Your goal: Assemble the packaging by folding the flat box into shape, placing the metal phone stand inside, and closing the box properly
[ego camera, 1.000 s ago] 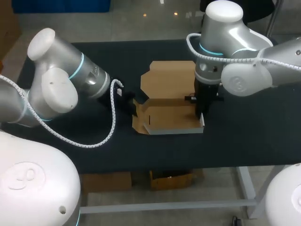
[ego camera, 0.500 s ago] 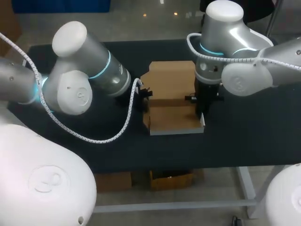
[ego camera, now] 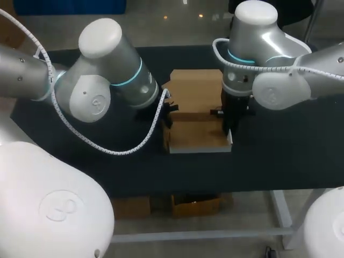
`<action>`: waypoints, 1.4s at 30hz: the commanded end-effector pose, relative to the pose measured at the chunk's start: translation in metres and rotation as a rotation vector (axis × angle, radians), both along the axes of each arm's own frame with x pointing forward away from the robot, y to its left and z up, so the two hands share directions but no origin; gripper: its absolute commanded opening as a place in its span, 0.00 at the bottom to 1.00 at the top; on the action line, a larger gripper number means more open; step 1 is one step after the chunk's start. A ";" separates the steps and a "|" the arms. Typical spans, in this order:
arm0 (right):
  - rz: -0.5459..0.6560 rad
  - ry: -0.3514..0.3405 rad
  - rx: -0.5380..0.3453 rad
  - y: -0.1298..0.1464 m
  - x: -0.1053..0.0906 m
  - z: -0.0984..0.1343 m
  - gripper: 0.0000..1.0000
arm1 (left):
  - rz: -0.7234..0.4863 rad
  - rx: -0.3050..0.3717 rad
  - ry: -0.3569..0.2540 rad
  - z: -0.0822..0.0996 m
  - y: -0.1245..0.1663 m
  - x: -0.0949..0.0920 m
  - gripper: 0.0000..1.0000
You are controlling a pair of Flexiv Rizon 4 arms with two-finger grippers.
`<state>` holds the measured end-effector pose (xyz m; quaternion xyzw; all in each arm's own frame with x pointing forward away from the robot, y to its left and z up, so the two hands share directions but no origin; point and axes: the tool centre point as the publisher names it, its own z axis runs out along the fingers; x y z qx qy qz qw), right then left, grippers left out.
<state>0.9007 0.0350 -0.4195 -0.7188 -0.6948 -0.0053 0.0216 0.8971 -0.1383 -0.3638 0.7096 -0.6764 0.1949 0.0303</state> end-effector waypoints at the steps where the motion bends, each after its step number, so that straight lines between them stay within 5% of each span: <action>1: -0.001 0.001 -0.003 0.001 0.001 0.000 0.00 | 0.025 0.104 0.022 0.010 0.007 -0.002 0.32; 17: -0.001 0.001 -0.003 0.001 0.001 0.000 0.00 | -0.075 -0.147 0.117 0.018 0.068 -0.002 0.33; 42: -0.001 0.001 -0.003 0.001 0.001 0.000 0.00 | -0.140 -0.395 0.140 -0.023 0.099 0.004 0.26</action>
